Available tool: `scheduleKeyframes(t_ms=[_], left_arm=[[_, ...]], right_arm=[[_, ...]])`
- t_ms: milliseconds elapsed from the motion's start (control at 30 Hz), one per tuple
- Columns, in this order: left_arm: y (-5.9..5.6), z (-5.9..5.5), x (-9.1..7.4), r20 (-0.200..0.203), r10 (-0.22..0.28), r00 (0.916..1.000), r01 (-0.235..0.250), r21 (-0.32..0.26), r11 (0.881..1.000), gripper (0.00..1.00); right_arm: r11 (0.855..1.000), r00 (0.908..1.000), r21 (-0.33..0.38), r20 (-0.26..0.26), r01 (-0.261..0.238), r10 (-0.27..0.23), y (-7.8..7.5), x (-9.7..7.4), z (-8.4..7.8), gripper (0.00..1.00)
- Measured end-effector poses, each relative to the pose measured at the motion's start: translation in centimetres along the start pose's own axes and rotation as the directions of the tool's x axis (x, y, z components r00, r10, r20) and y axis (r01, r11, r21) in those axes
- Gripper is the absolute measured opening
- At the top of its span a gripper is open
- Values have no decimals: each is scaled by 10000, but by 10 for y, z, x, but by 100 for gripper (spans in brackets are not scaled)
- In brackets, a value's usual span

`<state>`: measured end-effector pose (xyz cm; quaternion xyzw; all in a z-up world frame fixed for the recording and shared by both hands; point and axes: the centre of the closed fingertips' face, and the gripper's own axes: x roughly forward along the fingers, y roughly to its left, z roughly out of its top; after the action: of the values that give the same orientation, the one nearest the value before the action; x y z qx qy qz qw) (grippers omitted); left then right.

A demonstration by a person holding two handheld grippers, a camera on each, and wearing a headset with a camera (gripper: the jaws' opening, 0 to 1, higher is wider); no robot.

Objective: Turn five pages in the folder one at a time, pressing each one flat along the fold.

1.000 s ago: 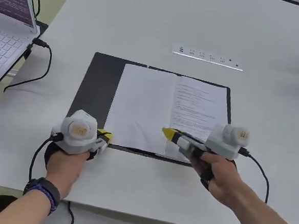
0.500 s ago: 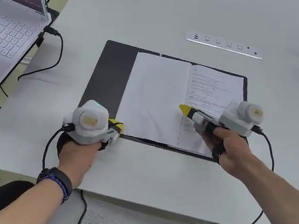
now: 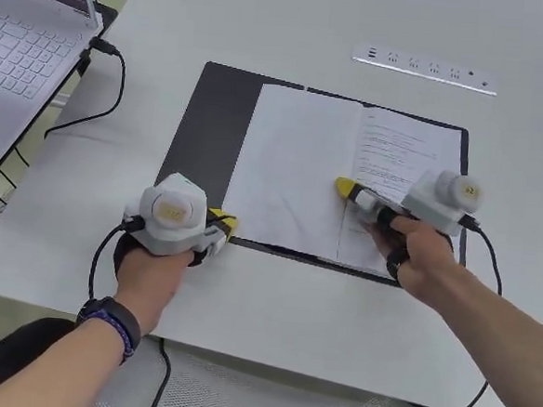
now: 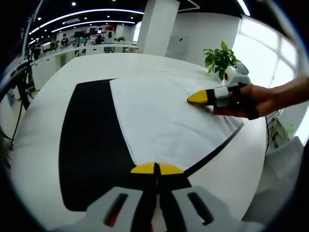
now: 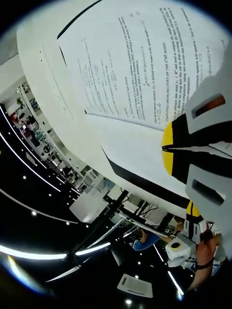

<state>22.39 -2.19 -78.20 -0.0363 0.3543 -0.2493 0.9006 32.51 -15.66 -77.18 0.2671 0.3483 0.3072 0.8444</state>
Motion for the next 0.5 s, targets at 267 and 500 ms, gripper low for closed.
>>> scheduleKeyframes(t_ms=[267, 500], left_arm=[[0, 0, 0, 67, -13, 10000, 14, -57, 10000, 0], [0, 0, 0, 85, -74, 9999, 75, -98, 9999, 0]], right_arm=[[9999, 9996, 92, 292, 57, -59, 11, 0, 3, 0], [9994, 9978, 335, 646, 121, -142, 12, 7, 15, 0]])
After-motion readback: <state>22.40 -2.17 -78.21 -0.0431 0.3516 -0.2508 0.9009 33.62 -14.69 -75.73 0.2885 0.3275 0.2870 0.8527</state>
